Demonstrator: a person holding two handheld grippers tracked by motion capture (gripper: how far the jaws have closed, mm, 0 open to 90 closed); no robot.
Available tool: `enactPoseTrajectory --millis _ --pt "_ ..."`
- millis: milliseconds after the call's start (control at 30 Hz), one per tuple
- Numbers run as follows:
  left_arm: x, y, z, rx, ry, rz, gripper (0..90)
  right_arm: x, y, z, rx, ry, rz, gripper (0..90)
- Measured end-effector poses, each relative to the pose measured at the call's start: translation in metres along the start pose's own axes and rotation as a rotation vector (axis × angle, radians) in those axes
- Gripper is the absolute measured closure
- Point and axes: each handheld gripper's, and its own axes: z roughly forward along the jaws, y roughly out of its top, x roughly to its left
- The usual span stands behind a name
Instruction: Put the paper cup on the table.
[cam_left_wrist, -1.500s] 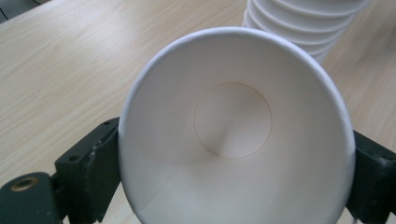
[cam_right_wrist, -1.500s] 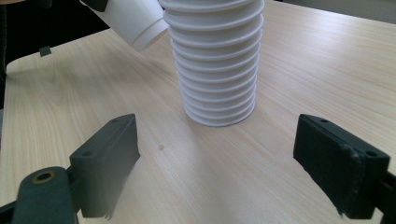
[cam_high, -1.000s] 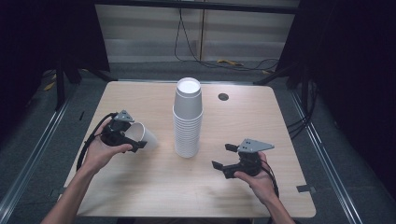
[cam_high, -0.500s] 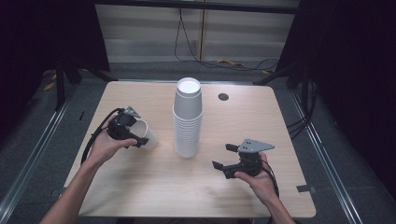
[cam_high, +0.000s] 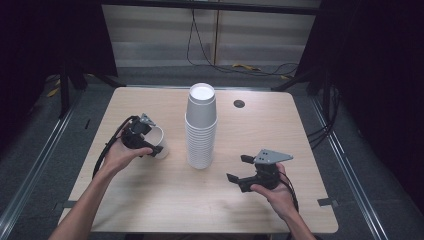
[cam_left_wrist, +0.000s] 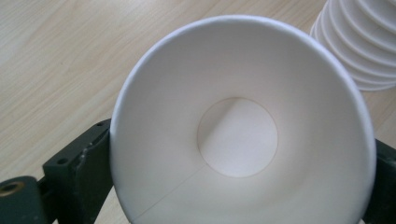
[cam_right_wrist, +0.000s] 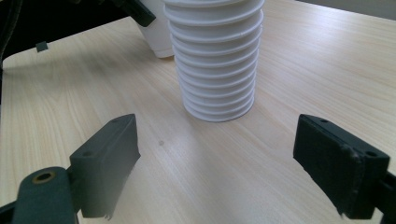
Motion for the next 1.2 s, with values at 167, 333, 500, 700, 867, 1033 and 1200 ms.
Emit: enactPoseTrajectory --millis 167,333,500,700,867,1033,1200 --pt "0.0 0.001 0.003 -0.013 0.001 -0.008 5.0 0.0 0.0 0.001 -0.001 0.0 -0.001 14.2" --pt "-0.002 -0.001 0.009 -0.019 -0.015 -0.009 7.1 0.0 0.0 0.0 -0.001 0.003 0.005 14.2" --pt "-0.004 -0.002 0.014 -0.013 -0.01 -0.016 9.6 0.0 0.0 0.0 0.001 0.003 0.005 14.2" --pt "-0.003 -0.008 0.017 -0.022 -0.018 -0.031 12.4 -0.001 -0.001 0.001 0.0 0.003 0.013 14.2" --pt "-0.001 -0.014 0.018 -0.04 -0.025 -0.037 15.1 0.0 -0.001 0.001 0.001 0.006 0.017 14.2" --pt "-0.001 -0.021 0.018 -0.071 -0.024 -0.033 15.4 0.0 -0.001 0.003 0.003 0.009 0.014 14.3" --pt "-0.001 -0.029 0.02 -0.064 -0.028 -0.025 15.7 0.001 -0.001 0.003 0.008 0.007 0.017 14.5"
